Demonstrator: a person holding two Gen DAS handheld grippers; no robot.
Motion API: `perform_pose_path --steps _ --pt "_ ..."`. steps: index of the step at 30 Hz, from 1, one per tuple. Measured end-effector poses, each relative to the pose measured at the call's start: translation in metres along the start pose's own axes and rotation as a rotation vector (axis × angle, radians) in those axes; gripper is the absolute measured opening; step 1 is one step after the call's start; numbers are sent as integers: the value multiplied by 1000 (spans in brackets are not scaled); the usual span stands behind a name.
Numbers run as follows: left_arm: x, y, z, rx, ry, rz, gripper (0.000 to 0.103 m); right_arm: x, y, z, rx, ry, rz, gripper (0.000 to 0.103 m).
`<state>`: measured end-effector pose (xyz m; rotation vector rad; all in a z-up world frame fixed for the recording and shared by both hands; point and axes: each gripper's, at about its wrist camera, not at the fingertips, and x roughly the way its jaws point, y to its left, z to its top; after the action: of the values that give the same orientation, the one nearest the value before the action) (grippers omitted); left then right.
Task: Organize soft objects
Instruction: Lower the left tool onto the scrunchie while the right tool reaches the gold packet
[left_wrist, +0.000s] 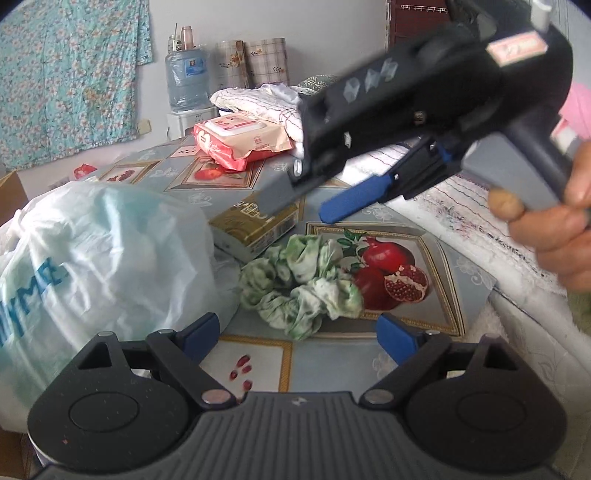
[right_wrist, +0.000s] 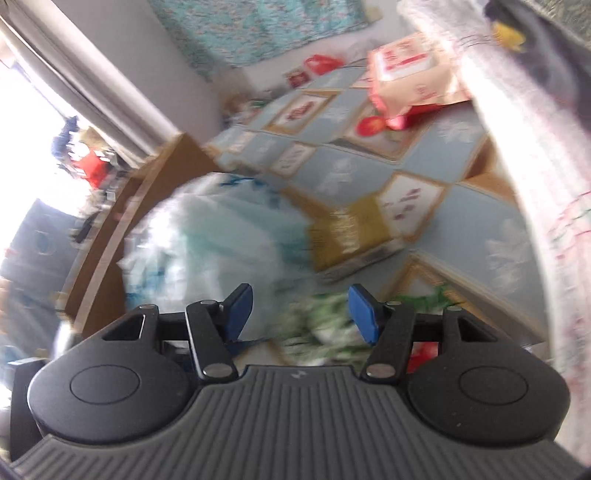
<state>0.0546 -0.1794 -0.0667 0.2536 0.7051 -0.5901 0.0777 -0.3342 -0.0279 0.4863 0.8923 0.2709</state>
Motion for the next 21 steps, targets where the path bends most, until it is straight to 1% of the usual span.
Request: perform_pose_path --steps 3,5,8,10,12,13,14,15,16,17,18,20,21 --pt "8 -4 3 5 6 13 93 15 -6 -1 -14 21 -64 54" --pt "12 -5 5 4 8 15 92 23 -13 -4 -8 37 -72 50" --pt "18 -7 7 9 16 30 90 27 -25 -12 21 65 -43 44" --pt "23 -8 8 8 34 37 86 29 -27 -16 28 73 -24 40" --pt "27 -4 8 -8 54 37 79 28 -28 -16 37 81 -4 39" --pt "29 -2 8 -20 63 39 77 28 -28 -16 43 85 8 39" --pt "30 0 8 -32 64 36 73 27 -27 -15 41 87 17 41" --pt "31 2 8 -45 61 33 67 25 -26 -12 35 83 15 41" --pt "30 3 8 -53 60 33 64 23 -26 -9 32 76 4 43" --pt "29 5 8 -60 58 35 60 21 -25 -4 33 68 0 46" --pt "28 7 7 -68 55 40 52 19 -26 0 39 60 -1 49" --pt "26 11 6 -79 50 46 44 17 -28 11 62 48 -14 63" --pt "25 13 5 -86 49 43 40 18 -29 17 78 45 -17 65"
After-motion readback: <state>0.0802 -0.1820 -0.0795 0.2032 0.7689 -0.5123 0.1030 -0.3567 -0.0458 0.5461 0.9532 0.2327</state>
